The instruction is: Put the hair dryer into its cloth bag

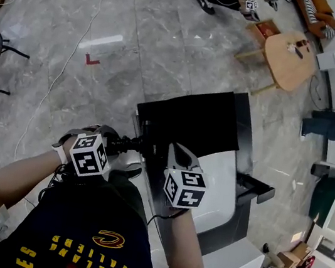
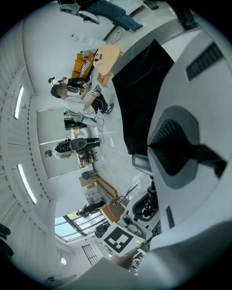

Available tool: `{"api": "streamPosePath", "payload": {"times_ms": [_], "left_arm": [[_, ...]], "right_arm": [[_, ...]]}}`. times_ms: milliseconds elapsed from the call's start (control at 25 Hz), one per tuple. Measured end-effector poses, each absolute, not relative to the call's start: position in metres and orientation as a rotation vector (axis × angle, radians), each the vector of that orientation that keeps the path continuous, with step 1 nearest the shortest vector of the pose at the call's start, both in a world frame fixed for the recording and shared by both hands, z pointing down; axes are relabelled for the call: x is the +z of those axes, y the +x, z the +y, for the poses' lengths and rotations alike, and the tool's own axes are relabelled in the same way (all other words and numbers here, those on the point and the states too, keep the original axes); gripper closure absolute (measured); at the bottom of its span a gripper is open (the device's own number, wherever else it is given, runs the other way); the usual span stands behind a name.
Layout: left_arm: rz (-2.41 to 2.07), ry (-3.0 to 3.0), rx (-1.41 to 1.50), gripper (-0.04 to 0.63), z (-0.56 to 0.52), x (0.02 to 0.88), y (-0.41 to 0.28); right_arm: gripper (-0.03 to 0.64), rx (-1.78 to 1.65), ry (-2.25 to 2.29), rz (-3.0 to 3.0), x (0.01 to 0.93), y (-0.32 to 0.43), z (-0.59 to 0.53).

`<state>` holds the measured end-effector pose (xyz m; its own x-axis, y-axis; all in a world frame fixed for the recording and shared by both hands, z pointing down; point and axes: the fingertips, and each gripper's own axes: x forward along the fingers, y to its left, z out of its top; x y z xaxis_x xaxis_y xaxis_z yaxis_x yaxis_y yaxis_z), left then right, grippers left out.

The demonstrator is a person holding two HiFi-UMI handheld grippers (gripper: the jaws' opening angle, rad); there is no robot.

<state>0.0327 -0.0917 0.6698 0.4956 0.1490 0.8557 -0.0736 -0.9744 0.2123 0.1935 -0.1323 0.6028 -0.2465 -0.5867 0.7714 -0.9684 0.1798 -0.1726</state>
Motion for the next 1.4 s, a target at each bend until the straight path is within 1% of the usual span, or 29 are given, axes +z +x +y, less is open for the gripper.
{"api": "streamPosePath", "payload": {"times_ms": [1400], "left_arm": [[0.002, 2.582, 1.407, 0.371, -0.147, 0.684, 0.176]], "right_arm": [[0.607, 1.022, 1.49, -2.037, 0.582, 0.183, -0.141]]}}
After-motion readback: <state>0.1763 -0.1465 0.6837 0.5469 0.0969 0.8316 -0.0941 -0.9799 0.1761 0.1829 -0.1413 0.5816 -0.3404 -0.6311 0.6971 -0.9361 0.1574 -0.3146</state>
